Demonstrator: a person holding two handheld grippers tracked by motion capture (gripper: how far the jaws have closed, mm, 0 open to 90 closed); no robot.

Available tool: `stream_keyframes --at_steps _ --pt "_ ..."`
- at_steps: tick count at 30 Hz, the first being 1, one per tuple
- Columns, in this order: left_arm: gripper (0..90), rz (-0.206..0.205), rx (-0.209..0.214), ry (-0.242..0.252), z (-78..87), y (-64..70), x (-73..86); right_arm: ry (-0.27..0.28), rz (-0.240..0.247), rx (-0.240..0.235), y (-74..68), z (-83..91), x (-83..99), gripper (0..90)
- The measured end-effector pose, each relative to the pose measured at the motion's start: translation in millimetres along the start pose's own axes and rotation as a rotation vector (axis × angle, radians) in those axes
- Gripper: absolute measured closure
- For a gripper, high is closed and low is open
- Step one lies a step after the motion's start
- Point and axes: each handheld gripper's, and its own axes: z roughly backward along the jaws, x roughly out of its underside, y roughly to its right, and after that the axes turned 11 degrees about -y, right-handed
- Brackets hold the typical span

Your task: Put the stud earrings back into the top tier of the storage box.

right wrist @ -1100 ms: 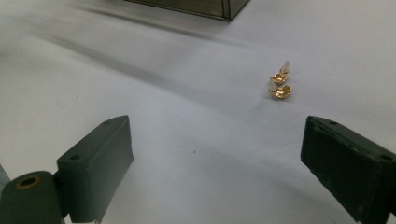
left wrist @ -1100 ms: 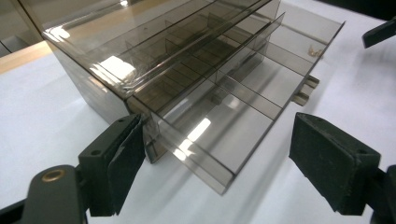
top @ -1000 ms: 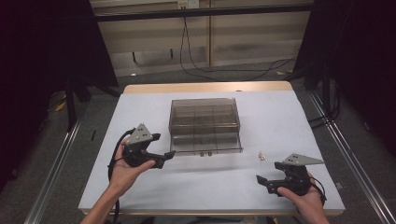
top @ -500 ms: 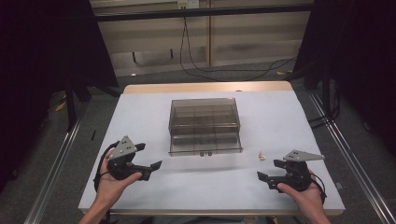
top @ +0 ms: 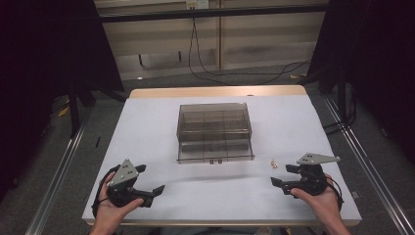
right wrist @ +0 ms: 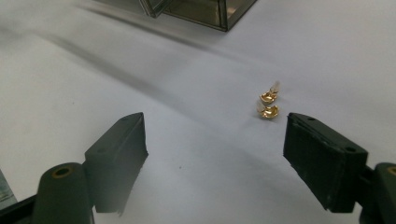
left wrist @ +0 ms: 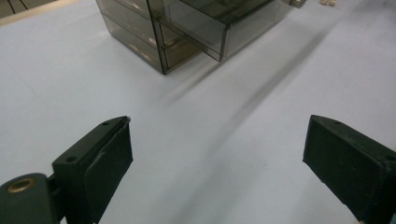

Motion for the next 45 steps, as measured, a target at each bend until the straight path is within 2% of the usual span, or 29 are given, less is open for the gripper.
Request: stream_keyframes --at_steps 2,6,8,10,12,13,14,19,23,24,29,36,43,45 --pt "7.0 0.010 0.000 -0.001 0.5 1.0 5.3 -0.006 0.012 -0.005 0.9 -0.1 -3.2 25.8" --pt "5.1 0.004 0.016 -0.005 2.0 0.1 12.6 -0.031 0.053 -0.007 1.4 3.5 -10.5 33.5" --pt "4.7 0.004 0.030 -0.004 2.1 -0.8 15.5 -0.056 0.084 0.023 0.7 5.8 -12.3 37.5" --pt "4.2 0.009 0.040 -0.004 2.9 -2.4 17.8 -0.070 0.103 0.000 1.6 8.6 -13.2 41.4" --pt "3.7 0.006 0.050 -0.004 2.4 -4.1 19.4 -0.093 0.112 0.013 2.9 11.5 -15.4 47.3" --pt "3.6 0.007 0.053 -0.002 1.9 -4.2 19.6 -0.099 0.124 0.008 4.7 12.1 -17.3 47.5" --pt "3.6 -0.002 0.053 -0.001 1.9 -3.9 19.6 -0.101 0.124 0.023 5.8 13.3 -19.4 50.4" --pt "3.6 -0.020 0.050 0.007 5.6 -2.1 19.2 -0.148 0.124 -0.002 14.7 15.8 -32.3 57.1" --pt "3.6 -0.001 0.046 0.013 8.7 -2.8 20.9 -0.200 0.145 0.006 21.8 14.5 -42.4 67.6" --pt "3.7 0.005 0.044 0.019 8.8 -3.0 21.2 -0.225 0.147 -0.014 22.8 13.3 -44.7 71.1" --pt "3.7 -0.003 0.043 0.012 8.0 -5.0 21.6 -0.321 0.191 -0.009 26.5 4.6 -54.5 74.5" --pt "3.7 -0.014 0.056 0.022 9.3 -6.2 21.9 -0.447 0.222 -0.016 25.7 -8.7 -64.8 76.7" --pt "3.7 -0.015 0.057 0.002 6.6 -6.6 22.0 -0.527 0.244 0.010 27.5 -23.4 -72.6 78.9" --pt "3.7 -0.003 0.064 0.000 5.6 -7.5 22.7 -0.543 0.259 0.013 26.5 -25.8 -75.9 78.5"
